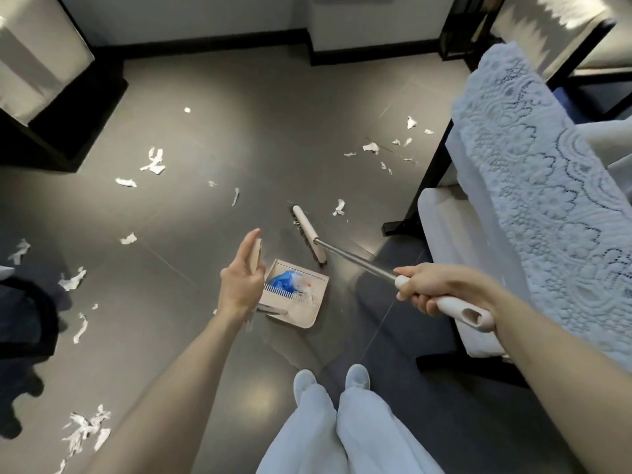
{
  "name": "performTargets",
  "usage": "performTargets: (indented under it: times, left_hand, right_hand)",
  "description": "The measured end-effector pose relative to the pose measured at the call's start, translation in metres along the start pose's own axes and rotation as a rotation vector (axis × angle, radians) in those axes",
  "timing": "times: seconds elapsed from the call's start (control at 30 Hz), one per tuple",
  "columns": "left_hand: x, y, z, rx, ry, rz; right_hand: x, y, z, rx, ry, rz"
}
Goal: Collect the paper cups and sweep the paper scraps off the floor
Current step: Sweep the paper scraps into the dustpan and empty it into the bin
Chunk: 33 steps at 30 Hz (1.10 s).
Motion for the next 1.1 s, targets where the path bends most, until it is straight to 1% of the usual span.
performTargets:
  times: [0.13,0.23,0.37,0.47,0.67,0.8,0.9,1.0,1.1]
  left_hand:
    - [0.033,-0.011,0.01,0.007,0.013,-0.03]
    - [0.065,-0.02,0.017,0.052,0.009,-0.044]
    - [0.121,-0.031,0.017,0.067,0.031,-0.048]
    - [0.161,-0.041,0.013,0.086,0.053,-0.07]
    - [0.239,-0.059,0.007,0.136,0.084,-0.063]
    - [0.279,-0.069,0.004,0.121,0.12,-0.061]
    - [0.304,-0.083,-0.007,0.122,0.169,-0.103]
    - [0.327,-0.098,-0.018,0.134,0.227,-0.157]
    - [0.345,-0.108,-0.021,0.123,0.297,-0.204]
  right_hand:
    - [0.01,0.036,0.012,0.054,-0.029,0.056]
    - [0.025,0.063,0.022,0.052,-0.087,0.082]
    - [0.064,0.104,0.046,-0.007,-0.165,0.084]
    - [0.099,0.131,0.068,-0.075,-0.191,0.062]
    - [0.163,0.166,0.1,-0.226,-0.246,-0.008]
    - [0.184,0.177,0.092,-0.188,-0.169,-0.093]
    - [0.183,0.187,0.068,-0.152,-0.093,-0.093]
    - [0.17,0.196,0.036,-0.009,0.033,-0.121]
    - [0.154,0.206,0.016,0.046,0.102,-0.131]
Point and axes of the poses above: each hand's wrist, its own x-axis towards the middle knuckle, its own z-axis out of the back of the hand, y = z × x, the point moved 2 cm from there along x, towards the middle knuckle, and after that the axes turned 4 degrees about z, right-handed, at the moved point
